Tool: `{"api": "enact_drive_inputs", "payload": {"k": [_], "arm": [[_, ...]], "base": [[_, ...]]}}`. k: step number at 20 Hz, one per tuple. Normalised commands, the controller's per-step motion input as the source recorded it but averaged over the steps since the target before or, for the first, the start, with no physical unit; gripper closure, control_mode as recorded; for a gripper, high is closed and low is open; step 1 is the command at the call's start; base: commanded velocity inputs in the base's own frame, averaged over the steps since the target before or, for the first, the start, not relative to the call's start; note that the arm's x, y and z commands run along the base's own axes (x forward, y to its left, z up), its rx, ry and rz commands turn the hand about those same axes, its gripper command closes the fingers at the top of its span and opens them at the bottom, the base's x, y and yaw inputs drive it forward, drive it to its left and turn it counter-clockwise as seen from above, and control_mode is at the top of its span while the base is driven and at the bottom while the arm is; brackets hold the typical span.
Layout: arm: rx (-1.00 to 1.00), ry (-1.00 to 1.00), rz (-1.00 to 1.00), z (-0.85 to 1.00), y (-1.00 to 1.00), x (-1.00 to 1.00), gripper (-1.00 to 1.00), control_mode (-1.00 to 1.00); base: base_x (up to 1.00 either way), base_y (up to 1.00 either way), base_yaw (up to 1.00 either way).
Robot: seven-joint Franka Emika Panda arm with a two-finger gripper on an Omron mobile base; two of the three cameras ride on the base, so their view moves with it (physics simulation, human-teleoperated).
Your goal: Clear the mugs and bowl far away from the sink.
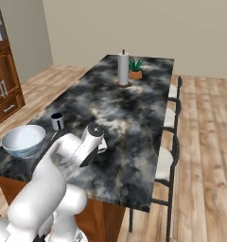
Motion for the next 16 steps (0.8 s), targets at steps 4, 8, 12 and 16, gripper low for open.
{"api": "enact_drive_inputs", "payload": {"k": [4, 8, 12, 16], "arm": [[0.00, -0.03, 0.08, -0.33, 0.00, 0.51, 1.00, -1.00], [0.00, 0.00, 0.08, -0.45, -0.01, 0.33, 1.00, -1.00], [-0.03, 0.00, 0.07, -0.49, -0.02, 0.25, 1.00, -1.00], [-0.04, 0.00, 0.06, -0.50, 0.00, 0.33, 1.00, -1.00]], "base": [[0.00, 0.00, 0.00], [0.00, 0.00, 0.00], [0.00, 0.00, 0.00], [0.00, 0.00, 0.00]]}}
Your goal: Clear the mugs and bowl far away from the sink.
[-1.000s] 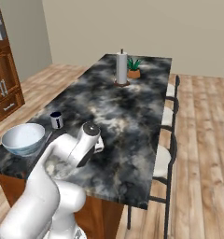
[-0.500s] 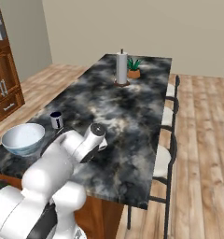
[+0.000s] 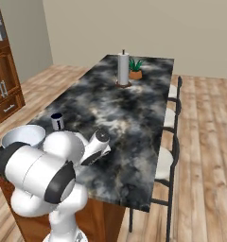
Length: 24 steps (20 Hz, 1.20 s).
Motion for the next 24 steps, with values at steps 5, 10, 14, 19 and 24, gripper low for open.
{"api": "enact_drive_inputs", "payload": {"k": [5, 10, 14, 19, 24], "arm": [[0.03, 0.00, 0.07, 0.01, -0.08, 0.15, -1.00, -1.00], [0.18, 0.00, 0.15, 0.79, -0.35, -0.29, -1.00, -1.00], [0.16, 0.00, 0.15, 1.00, -0.21, -0.44, -1.00, -1.00], [0.03, 0.05, -0.07, 1.00, 0.13, -0.06, -1.00, -1.00], [0.00, 0.11, -0.58, 0.94, 0.18, -0.03, -1.00, -1.00]], "base": [[0.00, 0.00, 0.00], [0.00, 0.00, 0.00], [0.00, 0.00, 0.00], [0.00, 0.00, 0.00], [0.00, 0.00, 0.00]]}}
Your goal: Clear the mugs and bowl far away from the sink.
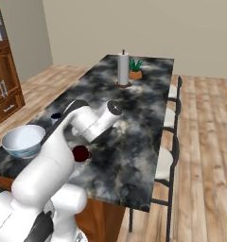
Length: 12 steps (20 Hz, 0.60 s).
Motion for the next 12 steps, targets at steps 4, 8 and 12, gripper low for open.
{"api": "enact_drive_inputs", "payload": {"k": [4, 8, 12], "arm": [[0.03, 0.09, -0.62, 0.81, -0.02, -0.45, -1.00, -1.00], [0.04, -0.12, -0.44, 0.59, 0.03, -1.00, -1.00, -1.00], [-0.02, -0.33, -0.22, 0.63, 0.35, -0.94, -1.00, -1.00]], "base": [[0.00, 0.00, 0.00], [0.00, 0.00, 0.00], [0.00, 0.00, 0.00]]}}
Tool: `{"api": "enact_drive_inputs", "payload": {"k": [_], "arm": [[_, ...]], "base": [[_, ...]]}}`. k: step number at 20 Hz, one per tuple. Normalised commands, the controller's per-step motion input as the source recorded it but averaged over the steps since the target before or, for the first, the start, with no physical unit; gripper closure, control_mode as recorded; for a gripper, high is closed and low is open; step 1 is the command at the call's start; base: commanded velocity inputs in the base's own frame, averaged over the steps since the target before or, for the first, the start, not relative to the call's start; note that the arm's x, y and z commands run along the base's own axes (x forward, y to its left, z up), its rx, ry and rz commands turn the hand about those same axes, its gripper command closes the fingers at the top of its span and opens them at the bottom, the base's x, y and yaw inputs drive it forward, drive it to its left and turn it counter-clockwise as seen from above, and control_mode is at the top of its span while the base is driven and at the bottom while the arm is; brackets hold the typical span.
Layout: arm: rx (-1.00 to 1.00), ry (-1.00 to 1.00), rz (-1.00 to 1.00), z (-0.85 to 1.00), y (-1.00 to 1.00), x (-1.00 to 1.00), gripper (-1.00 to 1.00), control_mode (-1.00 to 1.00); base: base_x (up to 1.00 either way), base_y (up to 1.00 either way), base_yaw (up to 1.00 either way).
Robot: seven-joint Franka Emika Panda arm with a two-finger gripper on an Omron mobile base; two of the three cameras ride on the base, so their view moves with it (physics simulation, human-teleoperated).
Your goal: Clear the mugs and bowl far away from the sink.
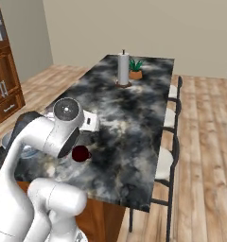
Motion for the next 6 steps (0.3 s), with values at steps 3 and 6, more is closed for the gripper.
{"api": "enact_drive_inputs", "payload": {"k": [3, 6], "arm": [[0.00, -0.25, -0.09, 0.70, 0.06, -0.95, -1.00, -1.00], [0.00, -0.04, -0.02, 0.87, 0.00, -1.00, -1.00, -1.00]], "base": [[0.00, 0.00, 0.00], [0.00, 0.00, 0.00]]}}
